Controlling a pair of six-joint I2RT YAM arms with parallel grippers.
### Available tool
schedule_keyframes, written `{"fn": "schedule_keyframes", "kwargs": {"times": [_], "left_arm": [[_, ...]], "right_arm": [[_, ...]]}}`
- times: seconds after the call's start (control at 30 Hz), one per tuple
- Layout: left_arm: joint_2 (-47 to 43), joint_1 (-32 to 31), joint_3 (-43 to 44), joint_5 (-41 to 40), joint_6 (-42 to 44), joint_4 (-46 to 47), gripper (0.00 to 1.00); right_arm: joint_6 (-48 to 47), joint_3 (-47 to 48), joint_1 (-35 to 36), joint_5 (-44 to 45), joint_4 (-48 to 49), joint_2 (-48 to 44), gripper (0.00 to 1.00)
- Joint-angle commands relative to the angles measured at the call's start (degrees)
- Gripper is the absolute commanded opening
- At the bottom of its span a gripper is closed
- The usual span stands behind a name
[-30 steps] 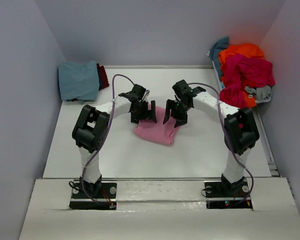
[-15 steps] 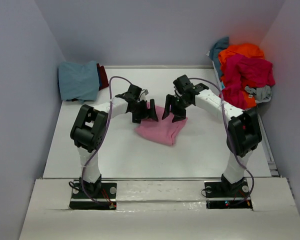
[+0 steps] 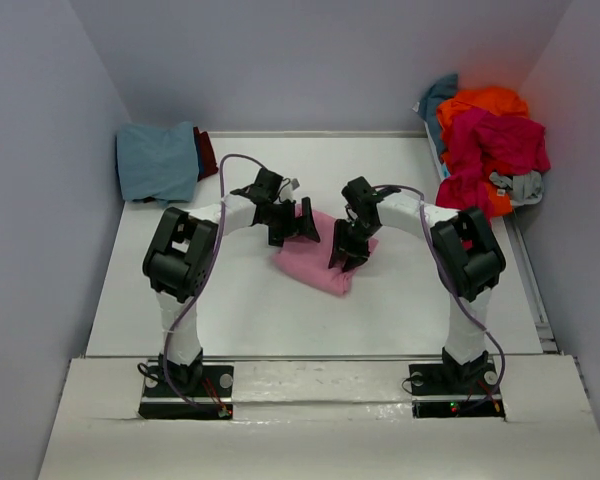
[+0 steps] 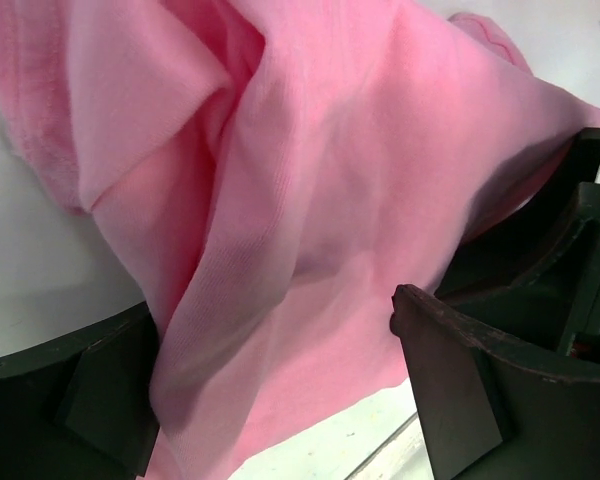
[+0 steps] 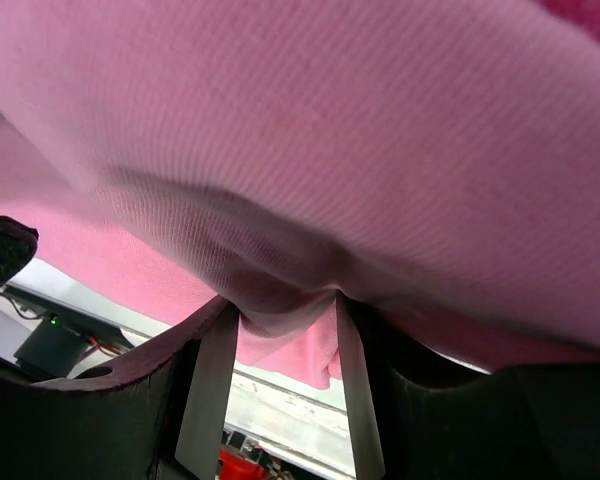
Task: Fold and stack the t-shirts
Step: Neatly place the folded tshirt to the corner
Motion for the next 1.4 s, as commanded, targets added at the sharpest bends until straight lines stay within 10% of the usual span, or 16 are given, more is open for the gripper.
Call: {"fn": "schedule_keyframes", "kwargs": {"times": [0.0,0.4,0.67,0.83,1.37], "left_arm": [[9.0,-0.3,-4.5,0.5,2.9,-5.2,0.98],[13.6,-0.3,-5.3,13.0,3.5,-1.7,0.91],[10.4,-0.3,-7.2,5.0,1.6,-3.6,0.51],[8.1,-0.3,-7.5,1.3,0.9,-3.8,0.06],[2.5,0.3,8.3,-15.8,2.1,-8.7,0.06]], "right_arm": [[-1.7,-1.1,0.6,2.7,-1.2,2.3,0.48],[-2.4,-0.2,0.6,2.1,-0.9,4.2,0.47],[-2.6,0.0,0.6,2.1,-0.8,4.6,0.47],[-3.0,0.3,0.6,2.1,-0.9,4.9,0.47],[-3.4,-4.0,0.6,12.7,-0.9,-9.6,0.72]]}}
